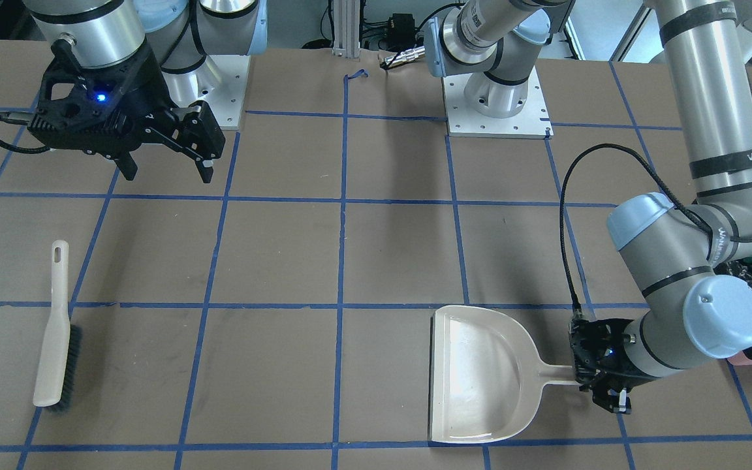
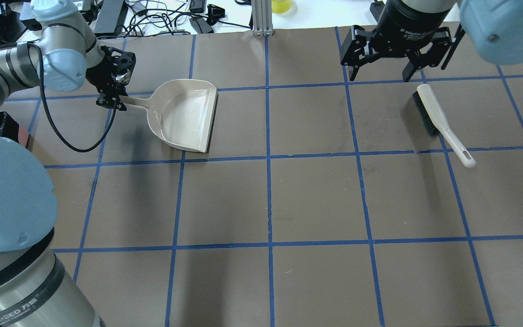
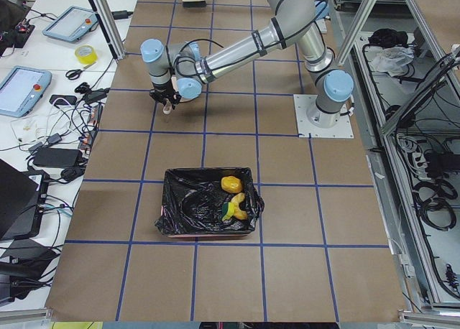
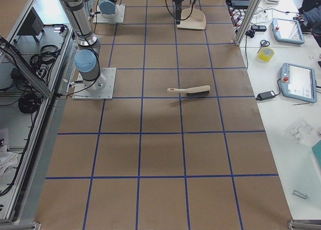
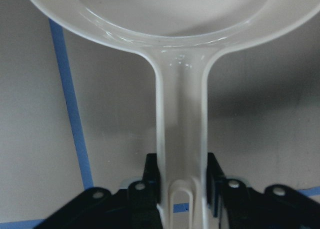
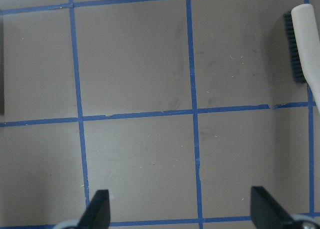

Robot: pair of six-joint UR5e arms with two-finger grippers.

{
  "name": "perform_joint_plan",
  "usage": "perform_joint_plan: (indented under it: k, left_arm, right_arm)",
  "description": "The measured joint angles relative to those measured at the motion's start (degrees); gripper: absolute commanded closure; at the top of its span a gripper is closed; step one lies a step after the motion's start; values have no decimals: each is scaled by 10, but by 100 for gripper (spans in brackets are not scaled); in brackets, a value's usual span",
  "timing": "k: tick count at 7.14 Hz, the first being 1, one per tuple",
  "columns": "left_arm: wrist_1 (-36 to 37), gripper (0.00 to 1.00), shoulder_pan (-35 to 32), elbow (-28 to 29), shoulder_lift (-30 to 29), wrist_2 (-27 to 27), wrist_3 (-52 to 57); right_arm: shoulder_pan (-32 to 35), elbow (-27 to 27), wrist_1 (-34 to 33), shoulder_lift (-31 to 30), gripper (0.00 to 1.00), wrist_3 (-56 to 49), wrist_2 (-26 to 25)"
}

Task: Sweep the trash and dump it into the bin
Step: 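Lower the dustpan onto the table and open the left gripper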

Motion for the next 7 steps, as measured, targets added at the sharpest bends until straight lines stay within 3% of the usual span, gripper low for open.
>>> perform_joint_plan:
  k: [1,2,5,7]
  left_arm:
    - [1,31,-2,0,0,0,-3]
    - [1,0,-3,0,0,1,-6]
    - [0,0,-6,4,12,5,-9]
    - [-16,0,-24,7,57,7,-40]
  right_arm:
    - [0,0,0,0,0,0,-1]
    - [0,0,0,0,0,0,-2]
    - [0,0,0,0,0,0,-3]
    - [0,0,0,-1,0,1,-3]
